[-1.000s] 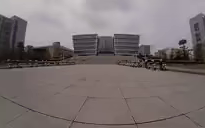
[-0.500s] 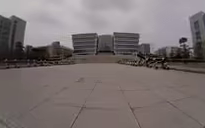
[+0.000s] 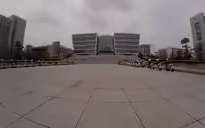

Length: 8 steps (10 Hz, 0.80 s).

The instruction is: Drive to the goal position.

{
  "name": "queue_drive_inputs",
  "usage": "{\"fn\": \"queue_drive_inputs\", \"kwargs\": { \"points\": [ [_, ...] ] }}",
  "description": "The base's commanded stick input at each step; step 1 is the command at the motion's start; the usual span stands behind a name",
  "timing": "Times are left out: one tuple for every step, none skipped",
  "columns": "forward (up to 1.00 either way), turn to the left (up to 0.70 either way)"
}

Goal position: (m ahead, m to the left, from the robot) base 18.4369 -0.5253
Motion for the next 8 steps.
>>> {"fn": "queue_drive_inputs", "kwargs": {
  "points": [
    [1.00,0.00],
    [1.00,0.00],
    [1.00,0.00],
    [1.00,0.00],
    [1.00,0.00],
    [1.00,0.00],
    [1.00,0.00],
    [1.00,0.00]
  ]
}}
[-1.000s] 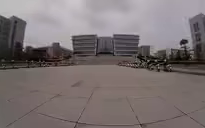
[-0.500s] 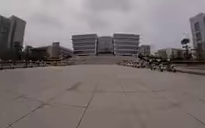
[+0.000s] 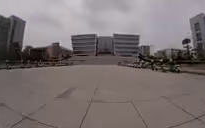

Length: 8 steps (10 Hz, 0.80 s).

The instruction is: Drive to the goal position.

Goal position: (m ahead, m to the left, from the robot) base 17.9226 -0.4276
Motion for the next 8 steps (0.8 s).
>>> {"fn": "queue_drive_inputs", "kwargs": {
  "points": [
    [1.00,0.00],
    [1.00,0.00],
    [1.00,0.00],
    [1.00,0.00],
    [1.00,0.00],
    [1.00,0.00],
    [1.00,0.00],
    [1.00,0.00]
  ]
}}
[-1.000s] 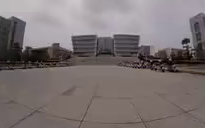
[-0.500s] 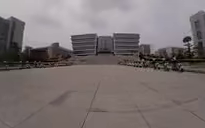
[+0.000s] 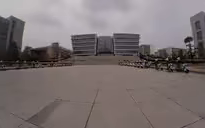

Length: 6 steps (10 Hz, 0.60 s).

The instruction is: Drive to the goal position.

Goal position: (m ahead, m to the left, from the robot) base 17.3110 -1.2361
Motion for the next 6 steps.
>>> {"fn": "queue_drive_inputs", "kwargs": {
  "points": [
    [1.00,0.00],
    [1.00,-0.11],
    [1.00,-0.13],
    [1.00,-0.02],
    [1.00,0.00],
    [1.00,0.00]
  ]
}}
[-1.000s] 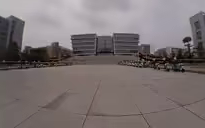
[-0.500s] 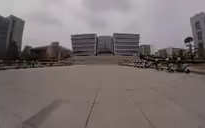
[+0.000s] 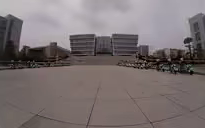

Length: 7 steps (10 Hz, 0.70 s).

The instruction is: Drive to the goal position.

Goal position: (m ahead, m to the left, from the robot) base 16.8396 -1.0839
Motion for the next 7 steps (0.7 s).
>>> {"fn": "queue_drive_inputs", "kwargs": {
  "points": [
    [1.00,0.00],
    [1.00,0.00],
    [1.00,0.00],
    [1.00,0.00],
    [1.00,0.00],
    [1.00,0.00],
    [1.00,0.00]
  ]
}}
